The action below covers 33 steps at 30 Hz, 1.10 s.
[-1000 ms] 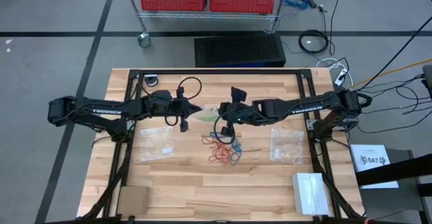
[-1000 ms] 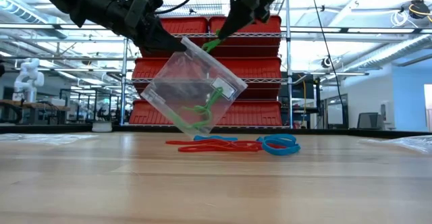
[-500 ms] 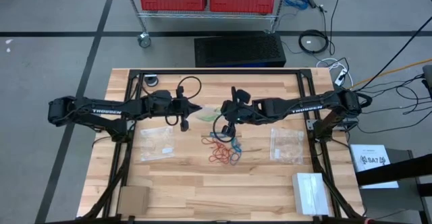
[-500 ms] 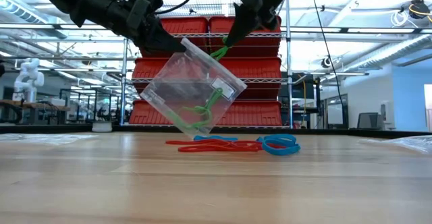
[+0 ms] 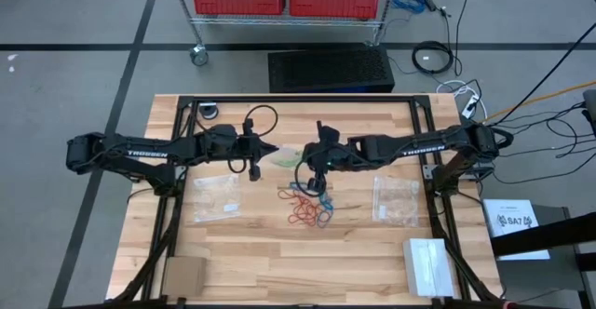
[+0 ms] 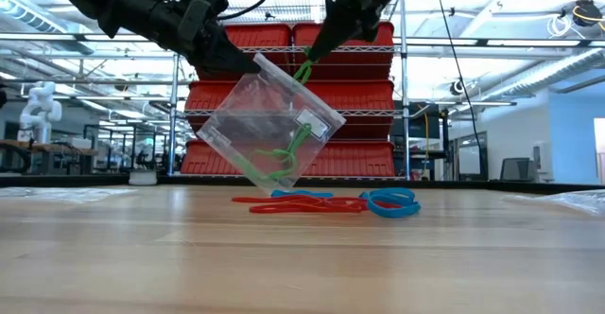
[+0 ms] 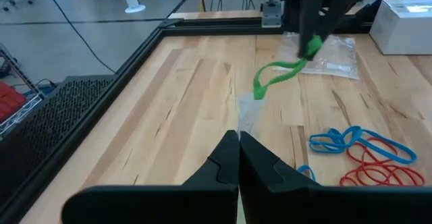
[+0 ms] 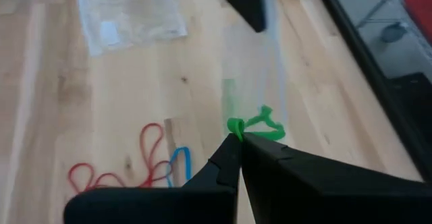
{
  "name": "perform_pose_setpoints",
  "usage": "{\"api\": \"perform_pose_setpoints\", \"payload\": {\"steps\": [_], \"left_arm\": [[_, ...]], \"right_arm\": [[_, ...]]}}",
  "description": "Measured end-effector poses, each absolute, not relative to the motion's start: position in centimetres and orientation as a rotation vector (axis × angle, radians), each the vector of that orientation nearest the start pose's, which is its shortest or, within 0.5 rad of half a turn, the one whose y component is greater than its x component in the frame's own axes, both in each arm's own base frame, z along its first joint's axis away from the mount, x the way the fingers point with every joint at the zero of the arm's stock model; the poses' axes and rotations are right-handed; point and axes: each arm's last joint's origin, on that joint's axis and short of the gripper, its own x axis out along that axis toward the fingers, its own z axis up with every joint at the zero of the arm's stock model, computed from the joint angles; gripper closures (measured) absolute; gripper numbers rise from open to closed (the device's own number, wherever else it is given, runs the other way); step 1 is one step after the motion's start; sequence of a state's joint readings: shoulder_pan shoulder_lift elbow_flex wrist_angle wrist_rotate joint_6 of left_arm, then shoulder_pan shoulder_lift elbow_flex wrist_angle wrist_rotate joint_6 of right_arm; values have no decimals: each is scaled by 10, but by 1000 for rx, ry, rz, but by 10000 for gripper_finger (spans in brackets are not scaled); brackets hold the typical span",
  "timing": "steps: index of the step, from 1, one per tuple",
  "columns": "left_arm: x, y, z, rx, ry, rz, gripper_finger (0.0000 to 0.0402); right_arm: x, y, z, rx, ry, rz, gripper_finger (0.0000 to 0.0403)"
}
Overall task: Sort rubber bands
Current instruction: Put the green rubber band into the top transparent zip bag
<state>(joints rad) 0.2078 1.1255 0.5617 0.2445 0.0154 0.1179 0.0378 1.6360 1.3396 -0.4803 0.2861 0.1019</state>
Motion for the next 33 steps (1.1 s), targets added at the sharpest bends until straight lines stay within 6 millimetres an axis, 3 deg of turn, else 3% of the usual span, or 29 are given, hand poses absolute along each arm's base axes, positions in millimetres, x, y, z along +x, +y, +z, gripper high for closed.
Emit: {"api": "perform_pose_setpoints", "payload": {"steps": [9,18,25,33], "left_arm": [[232,48,231,81,328,161,401],[233,42,231,129,331,103,401],[234,40,231,158,332,86,401],[234,40,230,157,338,87,401]], "right_arm": [[360,5,287,-36,744,-131,403],[361,-1,283,-34,716,-99,403],[361,-4,281,-20,719,-141,403],[355,-4,284,-47,743,-336,403]]}}
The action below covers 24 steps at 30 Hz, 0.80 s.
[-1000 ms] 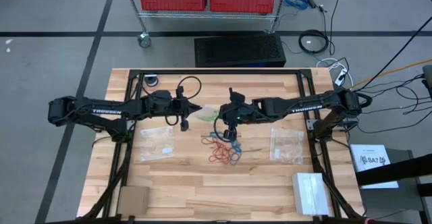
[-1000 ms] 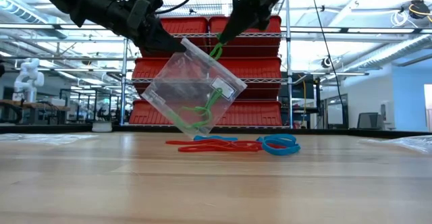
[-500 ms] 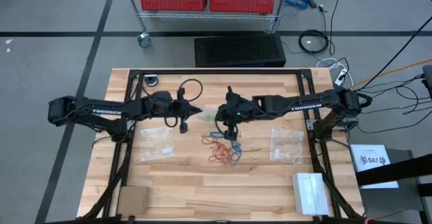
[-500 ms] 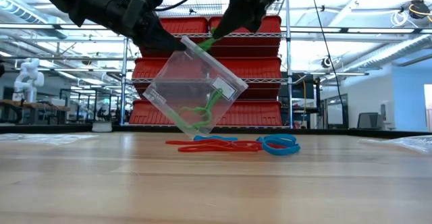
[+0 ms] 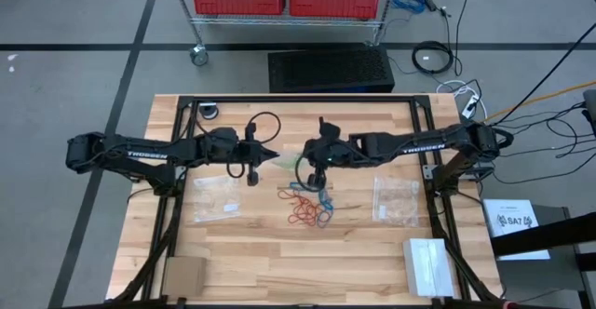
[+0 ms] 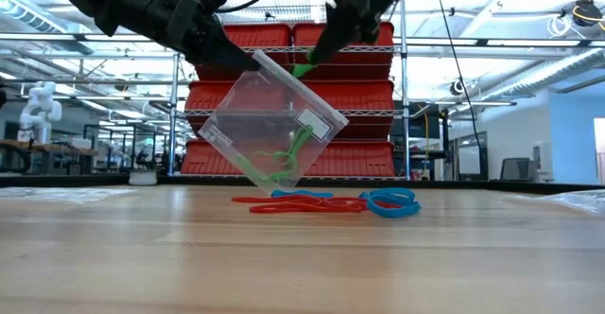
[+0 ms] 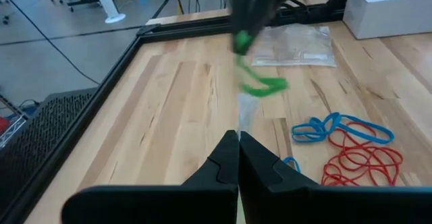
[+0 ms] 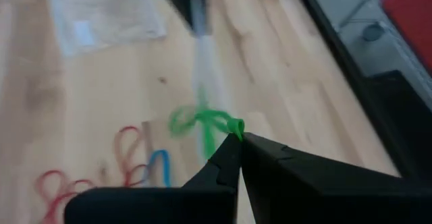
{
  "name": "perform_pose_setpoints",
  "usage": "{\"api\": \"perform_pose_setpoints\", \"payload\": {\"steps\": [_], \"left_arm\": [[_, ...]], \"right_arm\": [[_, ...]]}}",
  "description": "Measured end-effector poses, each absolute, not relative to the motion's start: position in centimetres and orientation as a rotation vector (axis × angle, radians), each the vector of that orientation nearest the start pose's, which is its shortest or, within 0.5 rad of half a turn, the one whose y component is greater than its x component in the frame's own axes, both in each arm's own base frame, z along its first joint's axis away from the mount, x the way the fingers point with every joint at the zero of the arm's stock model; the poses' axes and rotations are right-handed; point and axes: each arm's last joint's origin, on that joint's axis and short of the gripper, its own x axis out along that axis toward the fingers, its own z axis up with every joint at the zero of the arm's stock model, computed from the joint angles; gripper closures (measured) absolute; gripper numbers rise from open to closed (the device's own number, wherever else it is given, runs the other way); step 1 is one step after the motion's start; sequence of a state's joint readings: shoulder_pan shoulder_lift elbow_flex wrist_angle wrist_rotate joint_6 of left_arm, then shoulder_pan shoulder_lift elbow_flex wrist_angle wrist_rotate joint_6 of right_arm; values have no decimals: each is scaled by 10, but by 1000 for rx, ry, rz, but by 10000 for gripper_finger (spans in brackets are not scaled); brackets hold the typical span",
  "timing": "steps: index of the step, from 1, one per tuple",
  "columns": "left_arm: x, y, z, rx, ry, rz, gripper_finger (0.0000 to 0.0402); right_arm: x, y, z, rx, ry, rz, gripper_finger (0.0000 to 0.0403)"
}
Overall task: Sort rubber bands
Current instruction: Put the green rubber band into the top transparent zip bag
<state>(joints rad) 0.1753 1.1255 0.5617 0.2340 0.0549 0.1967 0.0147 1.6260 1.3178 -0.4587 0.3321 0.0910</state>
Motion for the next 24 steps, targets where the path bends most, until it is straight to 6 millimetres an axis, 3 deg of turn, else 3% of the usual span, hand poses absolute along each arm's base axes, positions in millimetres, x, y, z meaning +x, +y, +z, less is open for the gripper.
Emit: {"api": "perform_pose_setpoints", "payload": {"steps": [24], "left_arm": [[234,41,232,107,316,131,401]], "right_arm": [[354,-3,280,-58,763,-388,403]]}}
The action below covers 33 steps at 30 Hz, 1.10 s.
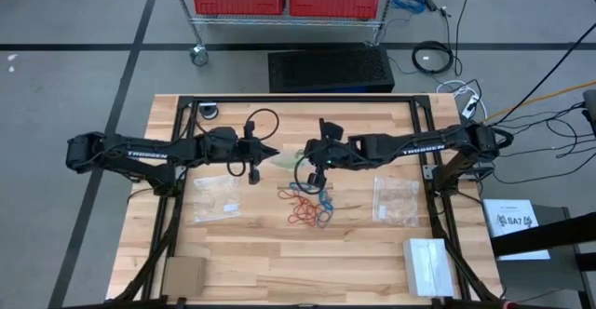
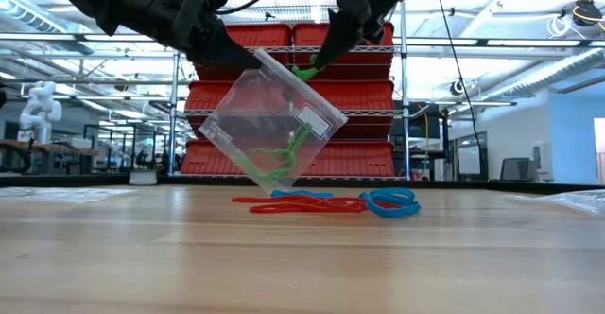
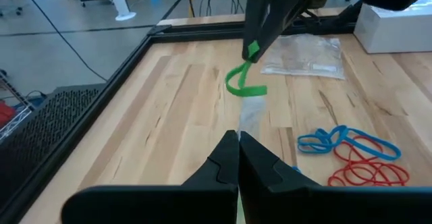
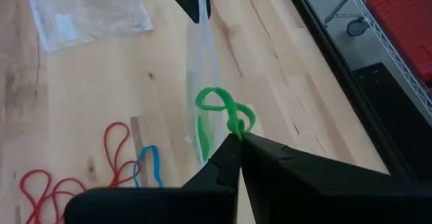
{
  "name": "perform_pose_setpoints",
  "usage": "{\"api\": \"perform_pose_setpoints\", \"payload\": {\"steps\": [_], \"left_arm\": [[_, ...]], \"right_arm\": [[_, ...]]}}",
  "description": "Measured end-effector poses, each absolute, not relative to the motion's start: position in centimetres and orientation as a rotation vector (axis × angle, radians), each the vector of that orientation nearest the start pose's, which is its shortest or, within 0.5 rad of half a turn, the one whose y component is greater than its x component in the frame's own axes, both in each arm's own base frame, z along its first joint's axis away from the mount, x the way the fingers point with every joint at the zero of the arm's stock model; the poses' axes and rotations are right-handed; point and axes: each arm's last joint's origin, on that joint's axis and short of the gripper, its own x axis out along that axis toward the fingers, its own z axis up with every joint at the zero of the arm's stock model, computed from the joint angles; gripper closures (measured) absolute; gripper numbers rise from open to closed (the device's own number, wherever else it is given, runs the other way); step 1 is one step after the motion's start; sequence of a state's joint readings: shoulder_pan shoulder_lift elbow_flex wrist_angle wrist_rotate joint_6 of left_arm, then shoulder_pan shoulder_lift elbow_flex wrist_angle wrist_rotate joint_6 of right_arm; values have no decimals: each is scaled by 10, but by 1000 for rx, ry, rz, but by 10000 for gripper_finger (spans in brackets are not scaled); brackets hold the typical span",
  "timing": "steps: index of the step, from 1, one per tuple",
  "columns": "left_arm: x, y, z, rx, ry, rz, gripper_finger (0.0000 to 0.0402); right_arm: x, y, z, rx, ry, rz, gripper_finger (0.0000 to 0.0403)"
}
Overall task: Sort rubber bands
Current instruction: Put the green rubber band into the top transparent zip bag
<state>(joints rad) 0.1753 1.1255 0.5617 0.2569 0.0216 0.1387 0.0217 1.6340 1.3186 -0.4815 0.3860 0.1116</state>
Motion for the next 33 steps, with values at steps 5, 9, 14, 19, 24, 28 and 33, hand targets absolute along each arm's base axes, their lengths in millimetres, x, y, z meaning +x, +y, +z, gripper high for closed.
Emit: {"api": "perform_pose_setpoints", "payload": {"steps": [5,9,14,19,24,28,33], "left_arm": [[234,41,233,107,314,131,401],[234,41,233,107,311,131,401],[234,41,233,107,312,132,401],[234,41,233,107,313,132,401],[234,41,232,109,325,148,401],[234,42,231,110,331,161,401],[233,43,231,109,333,191,401]], "right_arm": [[362,-2,271,-51,775,-338,403],[369,-7,261,-63,788,-325,403],[373,-15,258,-52,778,-334,403],[374,-15,259,-57,771,-332,403],[370,-10,266,-101,751,-376,403],[364,-1,278,-116,716,-379,403],[358,13,285,-173,695,-424,403]]}}
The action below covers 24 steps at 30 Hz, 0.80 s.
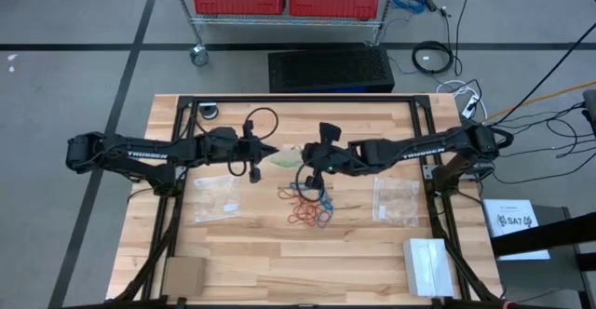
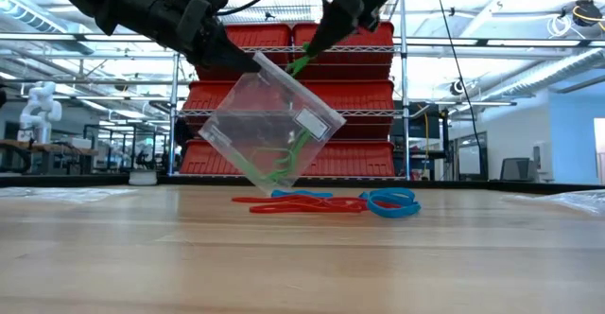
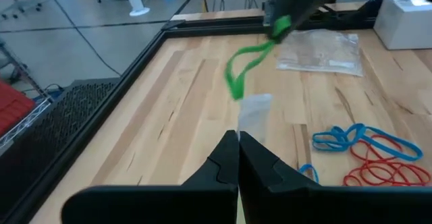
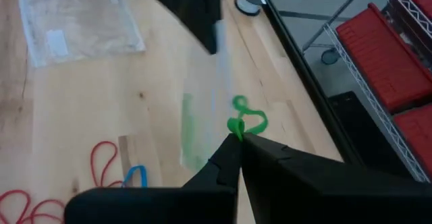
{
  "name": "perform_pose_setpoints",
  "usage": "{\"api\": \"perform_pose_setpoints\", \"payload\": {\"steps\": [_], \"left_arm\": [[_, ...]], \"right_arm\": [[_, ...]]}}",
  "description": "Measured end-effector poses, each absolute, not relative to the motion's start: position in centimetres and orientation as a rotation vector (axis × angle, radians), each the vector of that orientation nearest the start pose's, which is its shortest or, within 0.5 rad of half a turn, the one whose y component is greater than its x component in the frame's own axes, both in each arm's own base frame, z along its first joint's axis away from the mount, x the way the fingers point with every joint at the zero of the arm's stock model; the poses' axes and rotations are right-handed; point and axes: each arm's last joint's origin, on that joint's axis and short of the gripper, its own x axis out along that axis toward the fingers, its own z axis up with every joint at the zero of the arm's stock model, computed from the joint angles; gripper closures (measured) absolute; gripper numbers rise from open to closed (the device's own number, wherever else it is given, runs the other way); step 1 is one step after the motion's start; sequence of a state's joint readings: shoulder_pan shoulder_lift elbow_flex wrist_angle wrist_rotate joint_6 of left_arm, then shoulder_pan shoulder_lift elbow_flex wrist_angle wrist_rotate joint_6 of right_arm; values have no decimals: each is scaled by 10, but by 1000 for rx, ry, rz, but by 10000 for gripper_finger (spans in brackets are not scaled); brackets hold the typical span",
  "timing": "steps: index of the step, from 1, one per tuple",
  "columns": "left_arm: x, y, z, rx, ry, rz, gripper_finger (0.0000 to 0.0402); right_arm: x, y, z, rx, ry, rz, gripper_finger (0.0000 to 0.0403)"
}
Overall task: Sort rubber bands
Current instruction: Put the green rubber band into the top transparent zip bag
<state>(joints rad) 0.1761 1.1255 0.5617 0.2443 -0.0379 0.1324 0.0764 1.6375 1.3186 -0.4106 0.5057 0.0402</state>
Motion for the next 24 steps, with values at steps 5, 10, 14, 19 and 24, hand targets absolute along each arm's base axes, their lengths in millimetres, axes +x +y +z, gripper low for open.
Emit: {"api": "perform_pose_setpoints", "payload": {"steps": [5,10,14,19,24], "left_arm": [[234,43,233,91,317,219,401],[233,44,232,95,322,248,401],[233,44,232,94,322,249,401],[234,44,233,71,310,254,401],[234,45,234,72,306,268,401]], "right_arm": [[357,15,284,-177,703,-466,403],[356,13,283,-161,711,-481,403],[356,10,283,-149,712,-495,403],[354,9,281,-128,731,-497,403],[354,7,280,-75,742,-467,403]]}}
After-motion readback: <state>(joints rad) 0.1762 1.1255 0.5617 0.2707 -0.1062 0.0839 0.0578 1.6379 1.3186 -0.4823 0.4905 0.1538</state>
